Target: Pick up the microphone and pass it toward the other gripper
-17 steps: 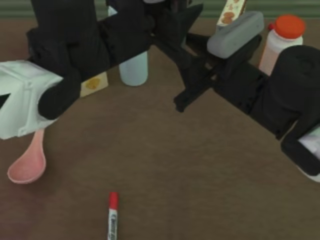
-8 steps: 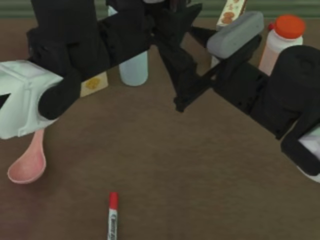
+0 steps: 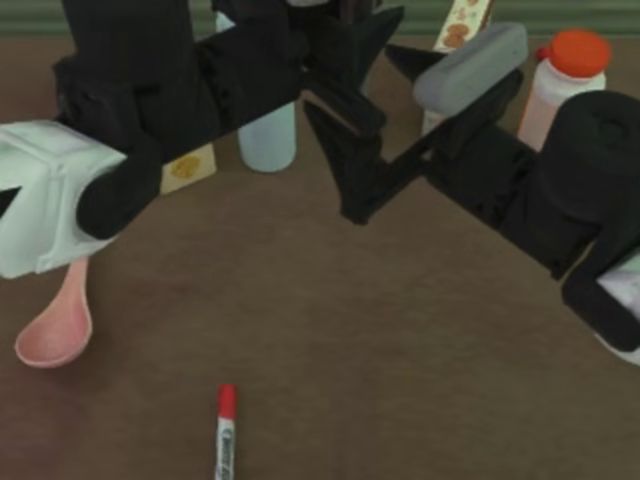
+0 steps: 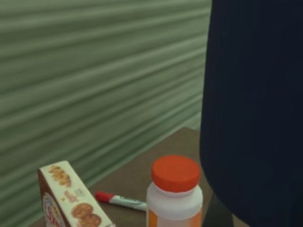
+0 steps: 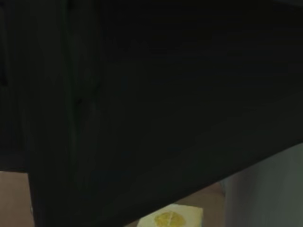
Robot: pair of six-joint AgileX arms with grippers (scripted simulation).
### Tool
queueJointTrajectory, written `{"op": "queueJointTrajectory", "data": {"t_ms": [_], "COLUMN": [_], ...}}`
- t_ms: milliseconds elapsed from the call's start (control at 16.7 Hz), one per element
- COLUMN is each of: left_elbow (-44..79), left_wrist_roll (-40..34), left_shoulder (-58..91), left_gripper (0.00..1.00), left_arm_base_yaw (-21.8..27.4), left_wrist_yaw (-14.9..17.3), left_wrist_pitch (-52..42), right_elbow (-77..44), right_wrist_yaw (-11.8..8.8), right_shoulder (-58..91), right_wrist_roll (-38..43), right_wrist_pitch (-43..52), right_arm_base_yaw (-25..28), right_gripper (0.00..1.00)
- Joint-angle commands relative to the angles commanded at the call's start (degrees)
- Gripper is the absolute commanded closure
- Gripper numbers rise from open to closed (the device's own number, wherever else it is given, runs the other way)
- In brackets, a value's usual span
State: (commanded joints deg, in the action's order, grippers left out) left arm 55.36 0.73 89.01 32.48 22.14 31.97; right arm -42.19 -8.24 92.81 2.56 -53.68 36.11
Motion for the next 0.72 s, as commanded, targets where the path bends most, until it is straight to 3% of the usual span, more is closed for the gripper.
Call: {"op": "queueJointTrajectory", "data": {"t_ms": [180,720], "left_elbow": [-0.34,-4.66], "left_wrist_roll": [-0.11,0.36], "left_shoulder": [-0.39,-5.10], "left_gripper": [1.00,1.00], "left_arm_base_yaw": [-0.59,-9.31], "left_wrist_yaw": [0.60,8.07], "left_wrist_pitch": [-0.06,-0.68], "right_elbow": [0.96,14.73], "right_wrist_yaw": [-0.21,-2.69], "right_shoulder": [-0.97,-15.42], "right_wrist_roll": [-0.03,0.13], "right_wrist_pitch": [0.10,0.63], "right_arm_base_yaw": [-0.16,-1.89], "right_gripper": [0.00,0.00]}}
